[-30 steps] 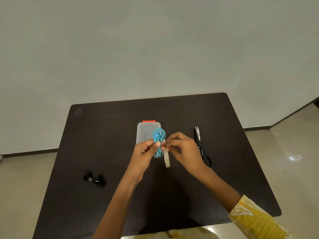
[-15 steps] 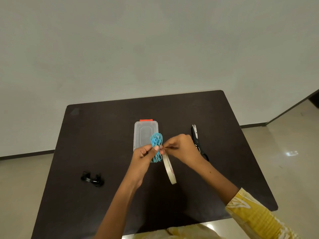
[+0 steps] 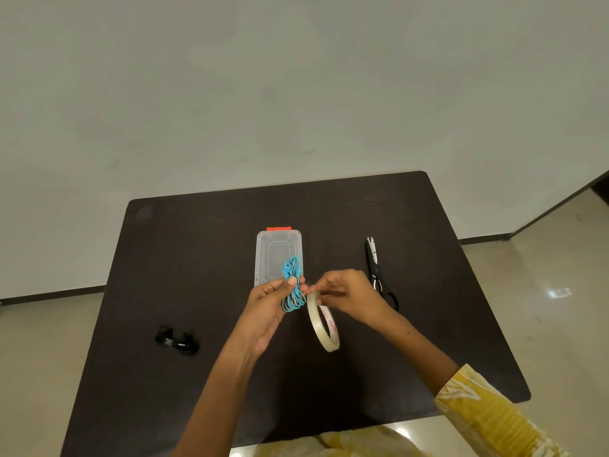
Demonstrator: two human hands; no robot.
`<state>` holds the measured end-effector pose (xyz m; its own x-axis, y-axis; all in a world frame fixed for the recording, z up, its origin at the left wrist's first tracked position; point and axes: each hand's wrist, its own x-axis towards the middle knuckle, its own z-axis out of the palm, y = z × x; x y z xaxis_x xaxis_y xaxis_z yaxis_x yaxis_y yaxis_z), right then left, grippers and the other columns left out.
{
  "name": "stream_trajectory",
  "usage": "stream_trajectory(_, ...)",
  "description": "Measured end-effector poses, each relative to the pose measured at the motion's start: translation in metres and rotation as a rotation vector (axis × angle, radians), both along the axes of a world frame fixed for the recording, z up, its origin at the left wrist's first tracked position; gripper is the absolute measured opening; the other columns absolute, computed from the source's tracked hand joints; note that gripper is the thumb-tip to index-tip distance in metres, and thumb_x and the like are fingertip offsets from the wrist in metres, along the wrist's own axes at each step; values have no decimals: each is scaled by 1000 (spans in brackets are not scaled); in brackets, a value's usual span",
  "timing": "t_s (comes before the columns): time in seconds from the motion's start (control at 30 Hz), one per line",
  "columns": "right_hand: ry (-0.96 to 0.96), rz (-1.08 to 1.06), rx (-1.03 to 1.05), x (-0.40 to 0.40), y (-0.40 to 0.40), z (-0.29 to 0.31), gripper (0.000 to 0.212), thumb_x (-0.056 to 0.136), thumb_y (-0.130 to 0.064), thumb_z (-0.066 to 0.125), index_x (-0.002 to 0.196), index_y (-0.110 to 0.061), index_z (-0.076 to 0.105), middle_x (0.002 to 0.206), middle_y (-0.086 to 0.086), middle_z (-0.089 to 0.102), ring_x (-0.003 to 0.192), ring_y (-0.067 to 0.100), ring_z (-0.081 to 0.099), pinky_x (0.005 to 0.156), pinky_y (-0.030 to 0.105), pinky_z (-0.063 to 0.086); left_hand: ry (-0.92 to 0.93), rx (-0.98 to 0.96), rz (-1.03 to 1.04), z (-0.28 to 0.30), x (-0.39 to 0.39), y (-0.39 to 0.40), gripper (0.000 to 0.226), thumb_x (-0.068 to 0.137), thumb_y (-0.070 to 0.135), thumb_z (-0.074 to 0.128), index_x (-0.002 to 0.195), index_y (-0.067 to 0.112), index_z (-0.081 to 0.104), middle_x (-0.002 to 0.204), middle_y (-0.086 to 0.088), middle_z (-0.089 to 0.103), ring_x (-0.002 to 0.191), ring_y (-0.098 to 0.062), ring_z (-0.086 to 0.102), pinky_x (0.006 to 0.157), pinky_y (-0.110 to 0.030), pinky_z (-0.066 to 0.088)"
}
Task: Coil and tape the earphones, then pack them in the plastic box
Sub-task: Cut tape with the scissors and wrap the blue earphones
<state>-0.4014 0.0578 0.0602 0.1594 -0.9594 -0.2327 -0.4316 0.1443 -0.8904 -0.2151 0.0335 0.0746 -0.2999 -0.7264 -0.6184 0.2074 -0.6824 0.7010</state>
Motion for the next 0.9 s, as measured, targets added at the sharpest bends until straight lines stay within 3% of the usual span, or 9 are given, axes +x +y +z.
stream_trajectory(0.13, 25, -39, -93, 4, 1, -11, 15, 80, -6, 72, 95, -8, 73, 91, 4, 74, 86, 8, 69, 83, 20, 55, 14, 0, 19, 4, 0, -2, 27, 91, 12, 57, 115, 1, 63, 110, -19, 69, 103, -26, 68, 90, -34, 54)
stream_trajectory(0.33, 151, -92, -55, -4, 5, -34, 15, 82, -11, 70, 97, -9, 74, 93, 4, 74, 85, 9, 68, 83, 23, 54, 96, 14, 44, 21, 1, -11, 20, 90, 9, 58, 107, 4, 66, 103, -16, 72, 94, -24, 71, 68, -25, 59)
stream_trajectory(0.57, 260, -175, 141, -14, 11, -62, 21, 86, -12, 67, 106, -4, 72, 98, 12, 73, 87, 20, 68, 80, 27, 54, 149, -11, 16, 38, -7, -15, 26, 86, 10, 61, 111, 7, 64, 104, -13, 73, 96, -23, 71, 85, -33, 54)
stream_trajectory(0.77, 143, -296, 260, -23, 15, -74, 21, 89, -6, 61, 106, 2, 69, 99, 20, 71, 88, 28, 69, 64, 23, 55, 126, -71, -16, 43, -28, -7, 19, 91, 7, 58, 108, 6, 65, 95, -9, 75, 95, -23, 71, 68, -22, 58)
stream_trajectory(0.9, 0, -502, 289, -34, 20, -79, 22, 94, -11, 55, 105, 3, 68, 104, 20, 70, 97, 27, 67, 81, 35, 56, 87, -108, -69, 43, -41, -2, 17, 92, 8, 55, 105, 3, 66, 95, -8, 75, 97, -23, 70, 75, -21, 57)
